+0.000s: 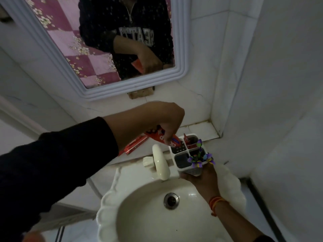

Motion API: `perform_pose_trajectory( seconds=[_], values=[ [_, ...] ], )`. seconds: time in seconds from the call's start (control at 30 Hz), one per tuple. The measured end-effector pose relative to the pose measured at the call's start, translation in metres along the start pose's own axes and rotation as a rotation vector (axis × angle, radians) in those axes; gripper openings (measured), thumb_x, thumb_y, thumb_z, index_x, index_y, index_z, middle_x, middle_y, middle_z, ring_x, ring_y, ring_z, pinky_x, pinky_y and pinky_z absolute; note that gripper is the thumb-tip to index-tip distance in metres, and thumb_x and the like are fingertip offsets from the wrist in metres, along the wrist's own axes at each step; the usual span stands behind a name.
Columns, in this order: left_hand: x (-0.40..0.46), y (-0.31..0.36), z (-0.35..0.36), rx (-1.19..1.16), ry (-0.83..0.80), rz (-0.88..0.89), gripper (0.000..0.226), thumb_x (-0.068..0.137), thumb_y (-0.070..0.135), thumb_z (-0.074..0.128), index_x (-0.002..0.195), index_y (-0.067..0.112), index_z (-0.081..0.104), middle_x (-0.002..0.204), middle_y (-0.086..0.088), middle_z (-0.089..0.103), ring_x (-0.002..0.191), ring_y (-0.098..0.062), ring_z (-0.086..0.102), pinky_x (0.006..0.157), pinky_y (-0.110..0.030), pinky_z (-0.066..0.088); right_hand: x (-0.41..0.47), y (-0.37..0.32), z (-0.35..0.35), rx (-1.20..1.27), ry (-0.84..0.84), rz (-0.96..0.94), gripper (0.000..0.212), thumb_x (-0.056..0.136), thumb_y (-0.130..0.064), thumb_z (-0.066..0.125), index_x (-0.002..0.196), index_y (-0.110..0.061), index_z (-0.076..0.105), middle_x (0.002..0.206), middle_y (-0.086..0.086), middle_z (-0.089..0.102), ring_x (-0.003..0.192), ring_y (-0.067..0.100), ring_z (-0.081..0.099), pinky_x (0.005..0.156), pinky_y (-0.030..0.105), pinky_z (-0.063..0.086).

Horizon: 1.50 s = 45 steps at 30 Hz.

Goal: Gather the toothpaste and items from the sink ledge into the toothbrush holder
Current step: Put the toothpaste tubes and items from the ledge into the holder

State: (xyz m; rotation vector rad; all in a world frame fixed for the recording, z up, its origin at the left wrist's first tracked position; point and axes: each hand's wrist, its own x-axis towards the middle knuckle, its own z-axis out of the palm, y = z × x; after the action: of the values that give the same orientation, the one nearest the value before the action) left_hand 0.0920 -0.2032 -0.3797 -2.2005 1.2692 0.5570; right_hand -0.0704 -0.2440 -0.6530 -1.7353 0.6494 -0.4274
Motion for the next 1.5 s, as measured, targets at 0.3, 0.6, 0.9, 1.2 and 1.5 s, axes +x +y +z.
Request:
perform_pose_trajectory(
  seconds=[0.3,0.6,0.9,1.2,1.5],
  values=[
    [0.019,0.039,0.035,-0.169,0.020,0.061,0.020,0.079,0.027,0.080,0.073,0.015,0.065,0.067,0.000,0.073,0.063,-0.014,0.070,0.077,-0.029,0.062,0.001,0.000,-0.001,0.001,0.026,-0.013,0.101,0.045,-0.025,0.104,0.134,-0.012,0.057,0.121,-0.001,0.067,0.110,-0.010,0.059,0.084,-0.002,0.046],
    [0.014,-0.027,0.063,-0.914,0.043,-0.172,0.024,0.095,0.015,0.066,0.107,-0.005,0.072,0.096,-0.015,0.080,0.088,-0.025,0.079,0.088,-0.040,0.062,0.004,0.006,0.000,0.060,0.018,0.044,0.104,0.041,-0.038,0.103,0.133,-0.023,0.057,0.124,-0.002,0.069,0.116,0.011,0.066,0.091,0.027,0.061],
    [0.070,-0.084,0.165,-0.559,0.138,-0.373,0.042,0.089,0.019,0.064,0.127,0.003,0.061,0.133,-0.018,0.062,0.120,-0.034,0.060,0.089,-0.028,0.047,0.003,0.012,0.002,0.010,0.006,-0.006,0.097,0.044,-0.054,0.098,0.129,-0.024,0.063,0.121,-0.005,0.072,0.116,0.010,0.067,0.096,0.037,0.059],
    [0.102,-0.086,0.226,-0.563,0.333,-0.430,0.035,0.098,0.029,0.056,0.123,0.004,0.057,0.122,-0.022,0.058,0.113,-0.041,0.059,0.088,-0.042,0.050,0.007,0.023,0.005,-0.009,-0.001,0.007,0.076,0.050,-0.021,0.102,0.119,-0.011,0.071,0.109,-0.003,0.078,0.106,-0.003,0.068,0.080,-0.002,0.048],
    [0.065,-0.067,0.187,-0.954,0.590,-0.322,0.042,0.096,0.059,0.048,0.120,0.026,0.060,0.099,-0.006,0.070,0.075,-0.025,0.071,0.071,-0.038,0.061,0.002,0.010,0.003,-0.080,0.006,-0.021,0.073,0.051,-0.029,0.101,0.117,-0.014,0.073,0.111,-0.003,0.077,0.109,0.012,0.068,0.085,0.013,0.049]
  ],
)
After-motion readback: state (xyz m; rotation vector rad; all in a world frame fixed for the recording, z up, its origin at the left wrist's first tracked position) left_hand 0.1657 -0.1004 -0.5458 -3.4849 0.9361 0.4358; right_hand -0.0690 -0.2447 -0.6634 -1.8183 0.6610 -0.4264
